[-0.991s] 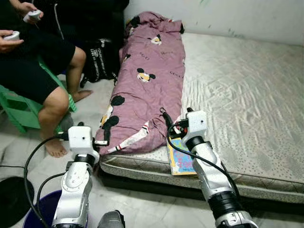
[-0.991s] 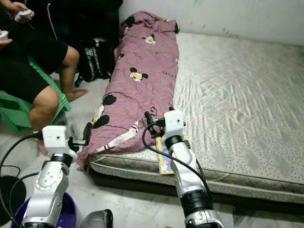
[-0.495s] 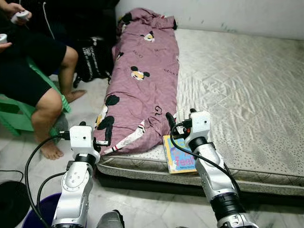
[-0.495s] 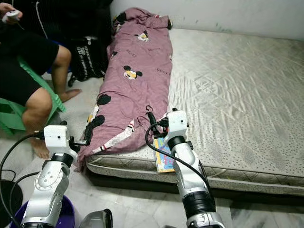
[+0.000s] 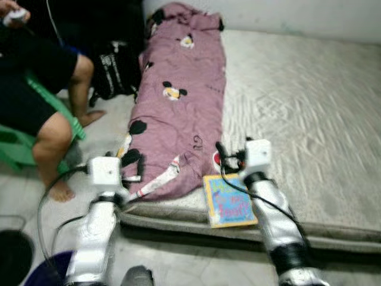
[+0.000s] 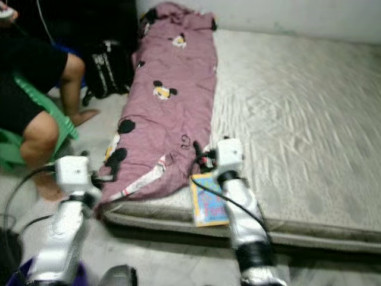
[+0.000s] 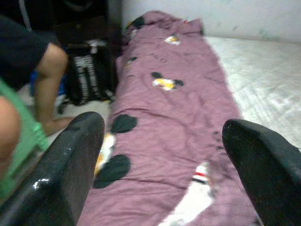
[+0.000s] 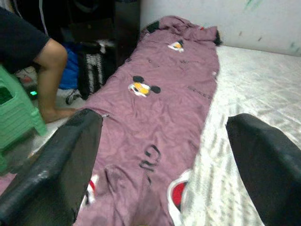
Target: Clean up the room
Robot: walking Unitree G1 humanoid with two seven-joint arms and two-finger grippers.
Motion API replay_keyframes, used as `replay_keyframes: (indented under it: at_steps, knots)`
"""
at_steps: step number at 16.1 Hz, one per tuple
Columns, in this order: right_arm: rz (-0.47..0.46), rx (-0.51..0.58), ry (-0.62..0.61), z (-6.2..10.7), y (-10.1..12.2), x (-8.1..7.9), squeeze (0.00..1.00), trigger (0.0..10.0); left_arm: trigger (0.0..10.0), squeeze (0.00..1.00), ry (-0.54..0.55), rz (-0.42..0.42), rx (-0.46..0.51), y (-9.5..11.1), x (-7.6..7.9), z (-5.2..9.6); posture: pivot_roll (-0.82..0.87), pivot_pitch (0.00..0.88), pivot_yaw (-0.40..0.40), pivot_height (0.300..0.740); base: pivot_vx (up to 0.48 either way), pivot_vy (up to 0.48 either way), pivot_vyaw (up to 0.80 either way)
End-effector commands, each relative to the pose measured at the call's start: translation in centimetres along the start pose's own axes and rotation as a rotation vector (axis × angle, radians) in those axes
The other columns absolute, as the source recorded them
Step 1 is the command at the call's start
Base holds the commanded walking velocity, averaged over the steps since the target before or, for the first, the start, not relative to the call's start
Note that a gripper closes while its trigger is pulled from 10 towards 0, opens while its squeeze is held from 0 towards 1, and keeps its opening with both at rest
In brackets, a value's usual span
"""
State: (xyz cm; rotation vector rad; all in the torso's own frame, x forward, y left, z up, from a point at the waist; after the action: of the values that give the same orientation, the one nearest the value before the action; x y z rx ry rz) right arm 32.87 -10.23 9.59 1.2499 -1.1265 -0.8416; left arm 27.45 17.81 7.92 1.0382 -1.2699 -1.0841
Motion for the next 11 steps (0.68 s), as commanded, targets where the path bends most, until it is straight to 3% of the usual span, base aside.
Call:
replay_keyframes:
  at_steps: [1, 8, 11]
  knots:
    - [0.015, -0.021, -0.030, 0.58, -0.52, 1.12, 0.00, 10.0, 10.0, 0.00, -0.013, 0.012, -0.001, 0.06, 0.70, -0.20, 0.06, 0.118, -0.045, 0.740, 0.000, 0.000, 0.00]
    - [0.014, -0.032, -0.039, 0.64, -0.62, 1.41, 0.00, 10.0, 10.0, 0.00, -0.003, 0.009, -0.007, -0.02, 0.80, -0.33, 0.06, 0.120, -0.045, 0.740, 0.000, 0.000, 0.00]
    - [0.019, -0.032, -0.038, 0.66, -0.61, 1.46, 0.00, 10.0, 10.0, 0.00, -0.005, 0.015, -0.009, -0.05, 0.89, -0.34, 0.06, 0.121, -0.044, 0.740, 0.000, -0.337, 0.00]
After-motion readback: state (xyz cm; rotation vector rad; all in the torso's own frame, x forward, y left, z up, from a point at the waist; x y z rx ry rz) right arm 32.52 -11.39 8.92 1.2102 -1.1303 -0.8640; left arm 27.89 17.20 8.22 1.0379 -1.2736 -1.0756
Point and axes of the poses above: a point about 5 cm out from each wrist's last joint towards the gripper, its own z axis pointing back from the gripper into the wrist, its own y axis along the axis of the wrist's last joint, x = y × z, the point moved 2 cm from there along -z, pointing out of the wrist towards the gripper, and after that the axes turned 11 degrees about z, right-handed, at the moved point
